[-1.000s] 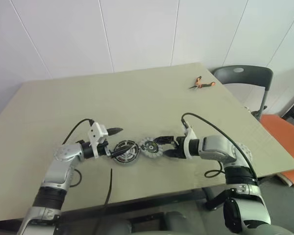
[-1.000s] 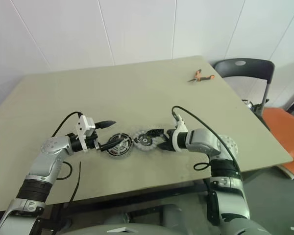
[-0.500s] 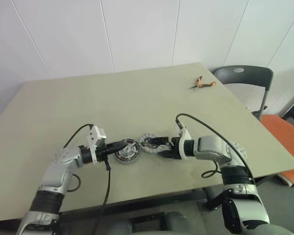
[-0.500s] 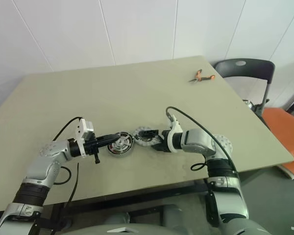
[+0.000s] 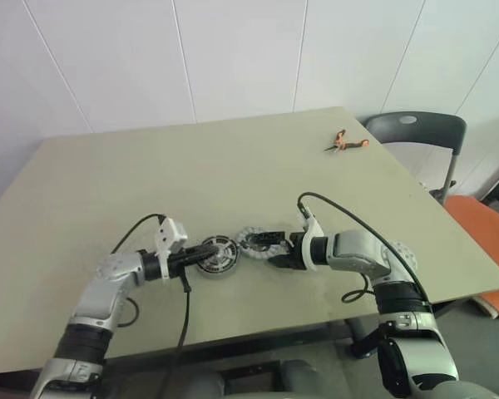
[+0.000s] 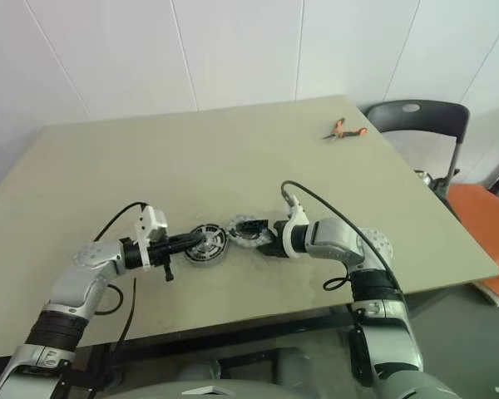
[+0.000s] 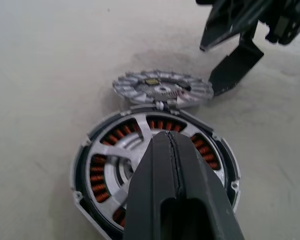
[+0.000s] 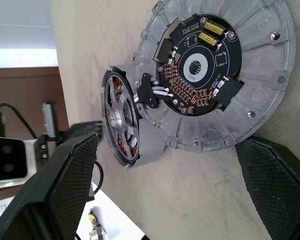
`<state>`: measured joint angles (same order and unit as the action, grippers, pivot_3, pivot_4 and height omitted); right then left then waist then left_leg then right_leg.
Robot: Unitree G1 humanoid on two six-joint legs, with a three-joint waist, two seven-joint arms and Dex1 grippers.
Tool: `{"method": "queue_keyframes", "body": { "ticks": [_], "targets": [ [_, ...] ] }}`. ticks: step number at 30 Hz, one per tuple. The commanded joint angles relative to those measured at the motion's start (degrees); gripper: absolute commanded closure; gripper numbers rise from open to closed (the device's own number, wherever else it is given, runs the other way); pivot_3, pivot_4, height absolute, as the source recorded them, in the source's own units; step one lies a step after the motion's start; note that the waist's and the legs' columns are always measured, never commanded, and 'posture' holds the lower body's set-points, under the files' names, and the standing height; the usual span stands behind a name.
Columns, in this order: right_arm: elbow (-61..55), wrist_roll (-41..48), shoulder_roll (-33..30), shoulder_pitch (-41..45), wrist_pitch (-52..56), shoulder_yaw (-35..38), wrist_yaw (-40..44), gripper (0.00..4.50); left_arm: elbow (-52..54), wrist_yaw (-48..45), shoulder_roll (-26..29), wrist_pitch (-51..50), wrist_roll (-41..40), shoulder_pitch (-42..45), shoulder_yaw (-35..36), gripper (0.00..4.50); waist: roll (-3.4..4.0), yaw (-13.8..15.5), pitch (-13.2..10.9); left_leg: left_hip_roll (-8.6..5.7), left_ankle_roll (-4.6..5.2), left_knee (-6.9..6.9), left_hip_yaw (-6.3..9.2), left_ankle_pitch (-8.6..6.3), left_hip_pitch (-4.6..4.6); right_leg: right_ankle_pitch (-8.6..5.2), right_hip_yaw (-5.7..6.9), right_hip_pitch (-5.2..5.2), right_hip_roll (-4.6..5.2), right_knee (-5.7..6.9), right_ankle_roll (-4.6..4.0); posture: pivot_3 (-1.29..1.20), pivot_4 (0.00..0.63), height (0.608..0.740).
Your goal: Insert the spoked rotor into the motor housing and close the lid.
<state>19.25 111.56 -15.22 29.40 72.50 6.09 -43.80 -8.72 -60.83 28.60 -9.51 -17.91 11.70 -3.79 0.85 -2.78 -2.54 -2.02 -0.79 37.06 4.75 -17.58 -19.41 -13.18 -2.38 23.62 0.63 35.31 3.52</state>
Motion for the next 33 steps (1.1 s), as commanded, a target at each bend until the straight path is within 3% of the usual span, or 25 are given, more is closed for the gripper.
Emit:
{"method": "queue_keyframes", "body": {
  "ticks": [1,5,8,19,20,27,33],
  "targets": [
    [-2.60,1.44,-0.25,0.77,-0.38,-0.35,1.19,0.00,-0.85,0.51,0.25,1.38,1.26,0.69,-0.09,4.49,0.00,0.12,0.00,0.00,0.00,0.00,0.00,0.00,0.00,0.00,0.00,0.01,0.00,0.00,0.00,0.00,0.000,0.740],
    [-2.87,1.44,-0.24,0.64,-0.54,-0.55,1.78,0.00,-1.92,0.90,-0.28,2.42,2.01,0.78,-0.23,4.49,0.00,0.25,0.00,0.00,0.00,0.00,0.00,0.00,0.00,0.00,0.00,0.00,0.01,0.01,0.00,0.00,0.000,0.740],
    [-3.28,1.44,-0.13,0.53,-0.60,-0.64,2.44,0.57,-2.48,0.96,-0.54,3.12,2.31,0.72,-0.34,4.50,-0.01,0.26,0.00,0.00,0.00,0.01,-0.01,0.00,0.00,0.00,-0.02,-0.01,0.01,0.01,0.00,0.00,0.000,0.740],
    [-5.00,1.44,-1.15,0.90,0.55,-2.45,7.38,4.29,-3.97,0.55,-0.53,4.55,2.44,0.92,-0.31,4.50,-0.01,0.26,0.00,0.00,0.00,0.02,-0.01,0.00,0.00,0.00,-0.02,-0.04,0.00,0.04,0.01,0.00,0.000,0.740],
    [-5.26,1.44,-1.52,0.93,0.68,-2.94,7.87,4.47,-4.13,0.52,-0.54,4.65,2.45,0.98,-0.32,4.50,-0.01,0.25,0.00,0.00,0.00,0.02,0.00,0.00,0.00,0.00,-0.02,-0.04,0.00,0.04,0.01,0.00,0.000,0.740],
    [-8.44,-0.03,-3.13,1.21,-0.73,-4.97,13.29,4.47,-5.56,0.19,-0.58,5.65,2.65,1.28,-0.41,4.50,-0.01,0.27,0.01,0.00,0.00,0.02,-0.01,0.00,0.01,0.00,-0.03,-0.05,0.00,0.04,0.01,0.00,0.000,0.740],
    [-6.96,1.44,-3.76,0.60,-2.44,-5.14,13.11,4.47,-6.51,-0.05,-0.60,6.50,2.76,1.27,-0.46,4.50,-0.02,0.28,0.01,0.00,0.00,0.02,-0.01,0.00,0.01,0.00,-0.03,-0.08,0.01,0.04,0.01,0.00,0.000,0.740]
  ]
}}
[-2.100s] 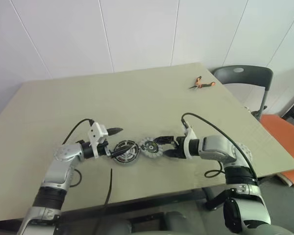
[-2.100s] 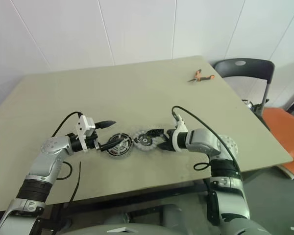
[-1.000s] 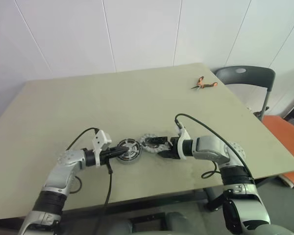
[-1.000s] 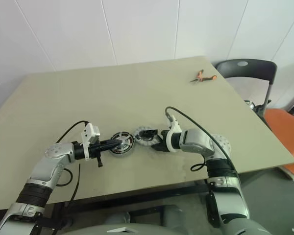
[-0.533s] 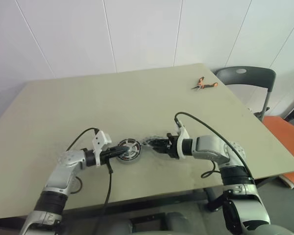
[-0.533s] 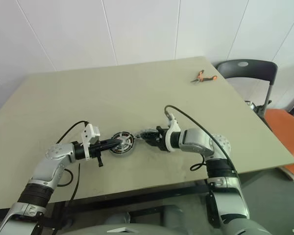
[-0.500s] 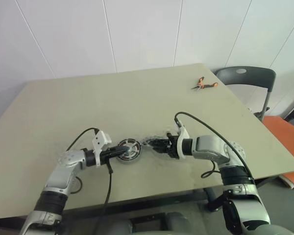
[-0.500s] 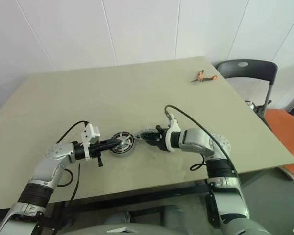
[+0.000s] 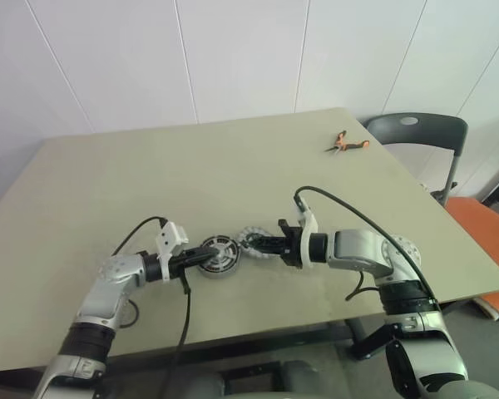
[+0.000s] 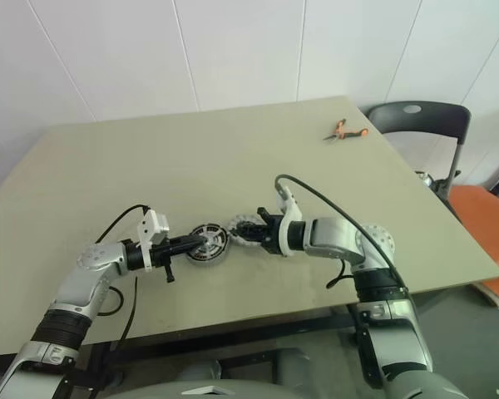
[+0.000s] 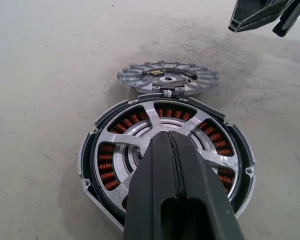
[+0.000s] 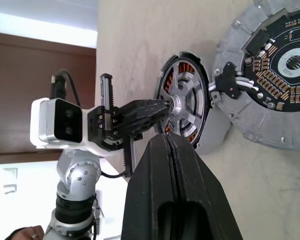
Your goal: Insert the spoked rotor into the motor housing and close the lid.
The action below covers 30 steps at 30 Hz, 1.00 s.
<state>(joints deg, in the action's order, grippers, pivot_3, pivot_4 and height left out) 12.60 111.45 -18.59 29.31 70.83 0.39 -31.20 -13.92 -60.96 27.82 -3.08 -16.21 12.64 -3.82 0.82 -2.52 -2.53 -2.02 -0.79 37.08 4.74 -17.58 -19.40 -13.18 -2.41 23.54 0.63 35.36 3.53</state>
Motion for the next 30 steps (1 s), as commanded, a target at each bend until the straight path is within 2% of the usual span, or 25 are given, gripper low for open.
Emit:
{"method": "queue_keyframes", "body": {
  "ticks": [1,4,9,13,22,30],
  "targets": [
    [-0.09,1.55,-0.56,0.74,-0.74,0.71,0.67,4.10,-1.43,0.05,0.17,0.21,1.08,0.32,-0.44,4.50,0.00,0.02,0.00,0.00,0.00,0.00,0.00,0.00,0.00,0.00,0.00,0.00,0.00,0.00,0.00,0.00,0.000,0.740],
    [0.40,1.55,-0.98,0.86,0.52,0.98,1.24,3.33,-1.62,-0.10,0.16,0.42,1.09,0.31,-0.47,4.50,0.00,0.01,0.00,0.00,0.00,0.00,0.00,0.00,0.00,0.00,0.00,0.00,0.00,0.00,0.00,0.00,0.000,0.740],
    [0.42,1.55,-1.07,-0.24,1.18,1.55,-0.23,1.63,-1.93,-0.28,0.19,0.67,1.10,0.34,-0.58,4.50,0.00,0.02,0.00,0.00,0.00,0.00,0.00,0.00,-0.01,0.00,0.00,-0.01,0.00,0.00,-0.01,0.00,0.000,0.740],
    [2.09,1.55,-1.62,-2.22,-0.16,3.03,-6.18,0.22,-1.94,-0.37,0.20,0.60,1.07,0.36,-0.63,4.50,-0.01,0.04,0.01,0.00,0.00,0.00,0.00,0.00,-0.01,0.00,-0.01,-0.03,0.01,0.00,-0.01,0.00,0.000,0.740],
    [0.97,1.55,0.61,-3.90,-0.73,5.89,-11.35,0.22,-1.29,-0.42,0.13,0.30,0.97,0.03,-0.77,4.50,-0.03,0.02,0.02,0.00,0.00,-0.01,-0.04,0.00,0.02,-0.07,-0.05,-0.09,0.00,-0.01,-0.11,0.00,0.000,0.740],
    [-0.06,1.55,1.23,-3.58,-3.89,5.25,-12.90,0.22,-0.11,-0.23,0.01,-0.40,0.70,-0.33,-0.83,4.50,-0.03,0.01,0.01,0.00,0.00,0.00,-0.04,0.00,0.02,-0.07,-0.05,-0.10,0.00,-0.01,-0.10,0.00,0.000,0.740]
  ]
}}
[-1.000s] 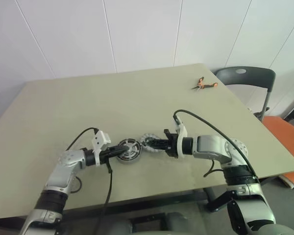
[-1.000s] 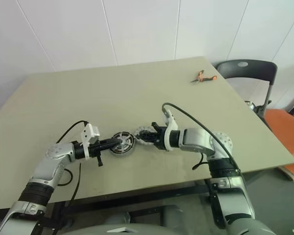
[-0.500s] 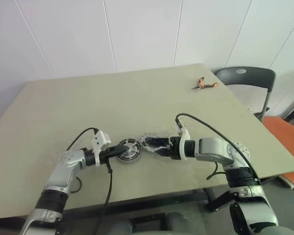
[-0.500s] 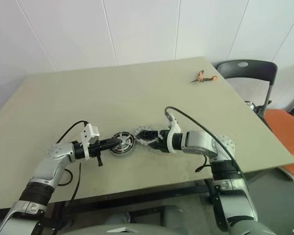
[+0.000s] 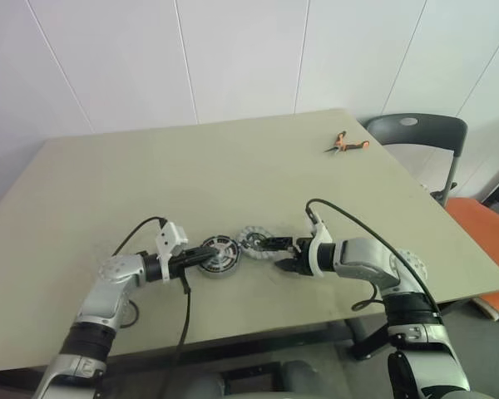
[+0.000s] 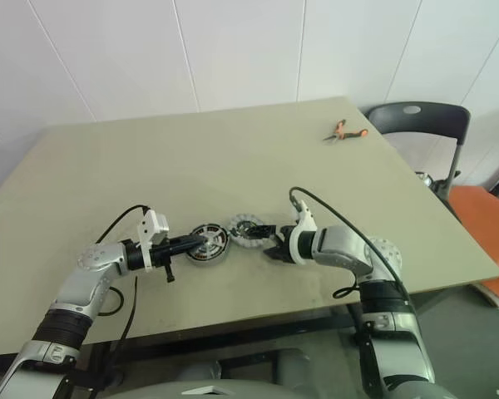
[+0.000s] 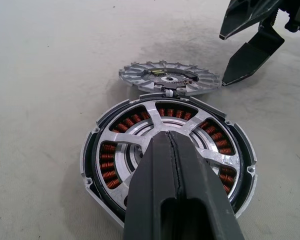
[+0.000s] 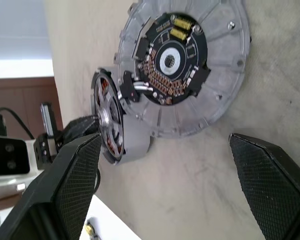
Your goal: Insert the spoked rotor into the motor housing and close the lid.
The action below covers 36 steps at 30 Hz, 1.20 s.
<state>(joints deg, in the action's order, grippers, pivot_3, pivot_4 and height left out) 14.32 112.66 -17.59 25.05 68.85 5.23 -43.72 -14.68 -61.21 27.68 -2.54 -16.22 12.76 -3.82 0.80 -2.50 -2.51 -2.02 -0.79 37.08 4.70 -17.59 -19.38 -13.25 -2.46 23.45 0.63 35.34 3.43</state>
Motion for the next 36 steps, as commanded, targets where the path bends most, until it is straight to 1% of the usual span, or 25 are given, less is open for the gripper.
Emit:
{"method": "queue_keyframes", "body": {
  "ticks": [1,8,9,10,12,17,18,19,20,21,25,28,31,35,36],
  "targets": [
    [-1.77,0.34,0.38,0.65,-2.58,0.12,-0.43,0.22,0.81,0.09,0.12,-1.06,0.69,-0.49,-0.83,4.50,0.00,-0.01,0.00,0.00,0.00,0.00,0.00,0.00,0.00,0.00,0.00,0.00,0.00,0.00,0.01,0.00,0.000,0.740],
    [-2.30,0.34,1.83,0.35,-5.23,-1.00,-0.18,0.22,1.78,0.49,0.11,-1.78,0.67,-0.56,-0.81,4.50,0.00,0.00,0.00,0.00,0.00,-0.01,0.00,0.00,-0.01,0.00,0.00,0.01,0.01,-0.01,-0.01,0.00,0.000,0.740],
    [-2.32,0.34,1.97,0.35,-5.69,-0.97,-0.31,0.61,1.93,0.52,0.13,-1.86,0.65,-0.60,-0.79,4.50,0.00,-0.01,0.00,0.00,0.00,-0.01,0.00,0.00,-0.01,0.00,0.00,0.01,0.01,-0.01,0.00,0.00,0.000,0.740],
    [-2.31,0.34,2.03,0.37,-5.93,-0.98,-0.26,0.79,2.03,0.56,0.14,-1.94,0.64,-0.62,-0.77,4.50,0.00,-0.01,0.00,0.00,0.00,-0.01,0.00,0.00,-0.02,0.00,0.00,0.01,0.01,-0.02,0.00,0.00,0.000,0.740],
    [-2.32,0.34,2.26,0.32,-6.46,-0.87,-0.17,1.44,2.26,0.62,0.19,-2.08,0.62,-0.69,-0.74,4.50,0.00,-0.01,0.00,0.00,0.00,-0.02,0.00,0.00,-0.02,0.00,0.00,0.02,0.01,-0.04,0.00,0.00,0.000,0.740],
    [-2.38,0.34,2.96,0.23,-7.94,-0.42,0.07,3.18,2.82,0.79,0.23,-2.61,0.63,-0.68,-0.68,4.50,0.00,-0.01,0.00,0.00,0.01,-0.02,0.00,-0.01,-0.02,0.00,0.00,0.02,0.02,-0.08,0.00,0.00,0.000,0.740],
    [-2.43,0.34,3.02,0.15,-8.04,-0.45,0.08,3.63,2.94,0.82,0.22,-2.72,0.63,-0.68,-0.68,4.50,0.00,-0.01,0.00,0.00,0.01,-0.03,0.00,-0.01,-0.02,0.00,0.00,0.02,0.02,-0.09,0.00,0.00,0.000,0.740],
    [-2.53,0.34,3.07,-0.02,-8.08,-0.56,0.12,3.91,3.07,0.86,0.22,-2.81,0.62,-0.69,-0.69,4.50,0.00,-0.01,0.00,0.00,0.01,-0.03,0.00,-0.01,-0.02,0.00,0.00,0.02,0.02,-0.08,0.00,0.00,0.000,0.740],
    [-2.67,0.34,3.11,-0.22,-7.93,-0.72,0.24,4.29,3.22,0.89,0.22,-2.89,0.61,-0.73,-0.69,4.50,0.01,0.00,0.00,0.00,0.01,-0.03,0.00,-0.01,-0.02,0.00,0.00,0.02,0.02,-0.09,0.00,0.00,0.000,0.740],
    [-2.70,0.34,2.91,-0.29,-7.43,-1.06,0.75,4.47,3.30,0.94,0.24,-2.94,0.63,-0.75,-0.70,4.50,0.02,0.01,0.00,0.00,0.01,-0.03,0.00,-0.01,-0.02,0.00,0.00,0.02,0.02,-0.08,0.01,0.00,0.000,0.740],
    [-3.03,0.31,2.04,-0.58,-6.97,-2.08,1.32,4.47,3.72,1.05,0.35,-3.21,0.62,-0.79,-0.75,4.50,-0.02,-0.01,0.01,0.00,0.02,-0.03,0.01,-0.01,-0.01,-0.01,0.00,0.00,0.03,-0.08,-0.01,0.00,0.000,0.740],
    [-3.33,-0.97,1.34,0.25,-6.20,-2.51,4.09,4.47,3.98,1.13,0.36,-3.41,0.64,-0.76,-0.73,4.50,-0.02,-0.01,0.01,0.00,0.02,-0.03,0.01,-0.01,-0.01,-0.01,0.00,0.01,0.03,-0.08,-0.02,0.00,0.000,0.740],
    [-4.00,-3.82,0.36,1.18,-5.01,-3.18,7.99,4.47,4.80,1.40,0.42,-3.66,-0.02,-1.02,0.08,4.50,-0.02,0.01,0.00,0.00,0.02,-0.03,0.00,-0.01,-0.02,-0.01,0.00,0.01,0.02,-0.09,-0.01,0.00,0.000,0.740],
    [-5.05,-7.37,-0.43,2.49,-3.43,-3.66,13.74,4.47,7.72,3.01,1.37,-5.21,-2.41,-1.79,3.57,4.50,-0.06,-0.07,-0.02,0.00,0.02,-0.03,0.00,-0.01,-0.02,0.01,0.00,0.13,0.02,-0.10,0.01,0.00,0.000,0.740],
    [-5.82,-9.65,-0.76,3.11,-2.89,-4.09,16.07,4.47,8.49,3.59,1.76,-5.72,-2.98,-2.14,4.62,4.50,-0.08,-0.06,-0.04,0.00,0.02,-0.03,0.00,-0.01,-0.02,0.06,0.00,0.20,0.01,-0.09,0.11,0.00,0.000,0.740]
  ]
}}
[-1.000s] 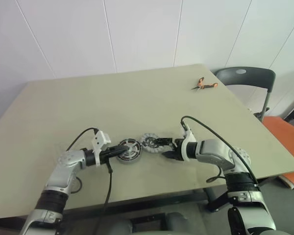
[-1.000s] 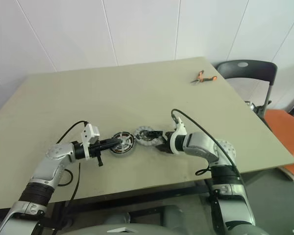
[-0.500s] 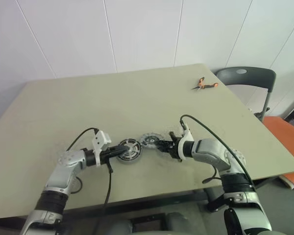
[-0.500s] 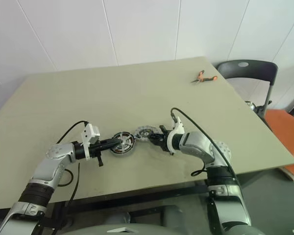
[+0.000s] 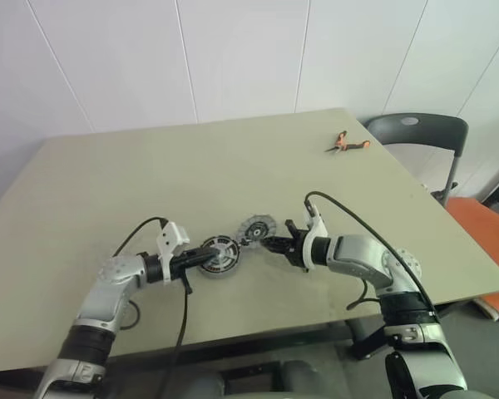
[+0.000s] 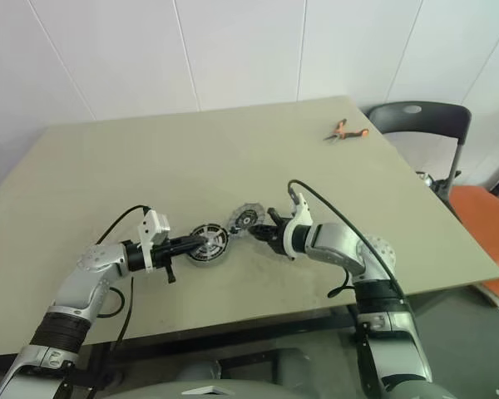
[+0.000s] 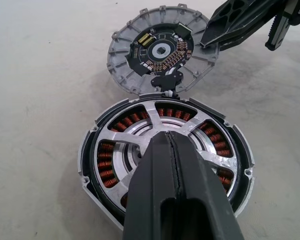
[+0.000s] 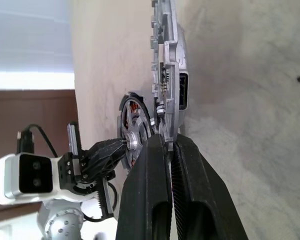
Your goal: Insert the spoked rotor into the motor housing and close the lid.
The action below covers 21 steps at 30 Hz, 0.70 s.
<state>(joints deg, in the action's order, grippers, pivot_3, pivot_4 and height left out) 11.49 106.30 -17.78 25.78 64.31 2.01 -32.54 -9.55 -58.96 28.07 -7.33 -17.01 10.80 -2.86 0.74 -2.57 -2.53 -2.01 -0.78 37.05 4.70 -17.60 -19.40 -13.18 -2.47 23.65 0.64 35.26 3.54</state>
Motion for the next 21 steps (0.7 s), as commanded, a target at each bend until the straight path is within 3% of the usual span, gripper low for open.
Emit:
{"method": "queue_keyframes", "body": {
  "ticks": [1,10,21],
  "targets": [
    [-4.00,-5.71,-0.95,3.09,2.41,-1.55,7.66,4.47,3.92,1.84,1.77,-1.32,-2.48,-0.62,4.57,4.50,-0.03,-0.01,-0.02,0.01,0.00,0.00,0.00,0.00,0.00,0.02,0.00,0.06,0.00,0.01,0.03,0.00,0.000,0.740],
    [-12.53,-25.74,-1.86,6.94,3.45,-7.59,26.05,4.47,5.96,3.68,1.94,-2.72,-3.19,-4.31,5.64,4.50,-0.08,0.00,-0.05,0.03,0.02,-0.03,-0.05,-0.02,-0.10,0.04,-0.04,0.36,0.01,0.08,0.04,0.00,0.000,0.740],
    [-22.33,-53.40,-6.65,8.26,-3.65,-19.27,45.46,4.47,6.28,4.78,1.98,-3.04,-3.50,-5.64,5.96,4.50,-0.17,0.04,-0.06,0.02,0.01,-0.02,-0.04,-0.03,-0.10,0.04,-0.03,0.40,0.02,0.12,0.04,0.00,0.000,0.740]
  ]
}}
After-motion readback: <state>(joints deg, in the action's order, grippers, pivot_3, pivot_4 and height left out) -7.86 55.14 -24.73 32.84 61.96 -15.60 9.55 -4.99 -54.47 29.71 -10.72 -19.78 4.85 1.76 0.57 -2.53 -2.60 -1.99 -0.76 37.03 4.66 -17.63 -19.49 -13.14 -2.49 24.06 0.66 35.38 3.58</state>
